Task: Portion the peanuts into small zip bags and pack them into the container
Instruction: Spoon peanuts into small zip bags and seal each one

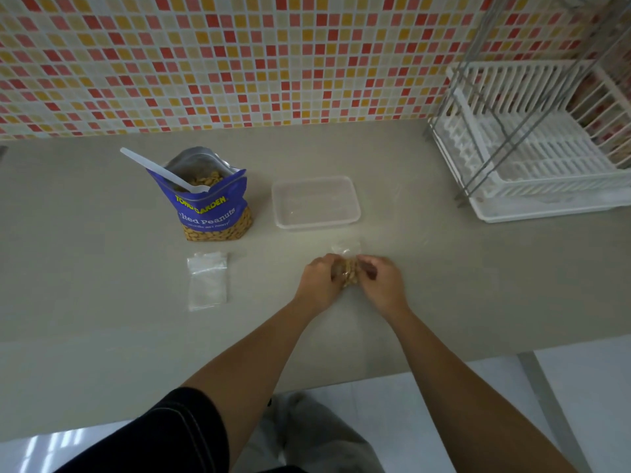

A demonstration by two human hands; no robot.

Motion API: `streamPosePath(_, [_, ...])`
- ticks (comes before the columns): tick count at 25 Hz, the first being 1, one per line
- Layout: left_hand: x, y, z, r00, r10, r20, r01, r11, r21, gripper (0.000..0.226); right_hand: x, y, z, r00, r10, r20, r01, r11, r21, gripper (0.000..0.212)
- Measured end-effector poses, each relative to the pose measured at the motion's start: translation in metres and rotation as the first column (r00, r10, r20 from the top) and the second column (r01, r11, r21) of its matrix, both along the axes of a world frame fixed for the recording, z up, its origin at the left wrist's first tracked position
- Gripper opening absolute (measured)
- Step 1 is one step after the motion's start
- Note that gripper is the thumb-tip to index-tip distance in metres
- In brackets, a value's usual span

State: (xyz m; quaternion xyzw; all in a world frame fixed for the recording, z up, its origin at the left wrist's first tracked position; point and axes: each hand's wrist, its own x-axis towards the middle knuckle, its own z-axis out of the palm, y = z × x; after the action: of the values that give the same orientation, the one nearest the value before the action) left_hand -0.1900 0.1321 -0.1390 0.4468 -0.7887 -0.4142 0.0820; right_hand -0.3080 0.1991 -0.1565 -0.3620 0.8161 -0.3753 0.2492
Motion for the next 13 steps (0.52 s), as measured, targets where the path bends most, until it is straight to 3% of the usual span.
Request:
streamPosePath(3, [0.012, -0.014, 0.005, 0.999, 0.009, -0.05, -0.009, 1.0, 0.007, 0.042, 0.004, -0.005, 0.013, 0.993, -0.025, -0.114, 0.021, 0.999, -0.04, 0.029])
streamPosePath(7, [0.057, -0.04, 0.024, 0.995, -0.018, -0.102, 0.006, 0.993, -0.116, 0.032, 0.04, -0.024, 0.036, 0.99, -0.011, -0.142, -0.015, 0.984, -0.175, 0.023])
streamPosePath(10, [0.107, -0.061, 0.029, 0.999, -0.004, -0.044, -0.006, 0.975, -0.224, 0.027, 0.087, -0.043, 0.027, 0.963, 0.176, -0.204, -0.204, 0.971, -0.125, 0.026])
streamPosePath(13, [0.153, -0.082, 0.024, 0.997, 0.079, 0.018, -0.07, 0.945, -0.318, 0.027, 0.137, -0.065, 0.007, 0.899, 0.381, -0.215, -0.385, 0.923, 0.023, 0.038])
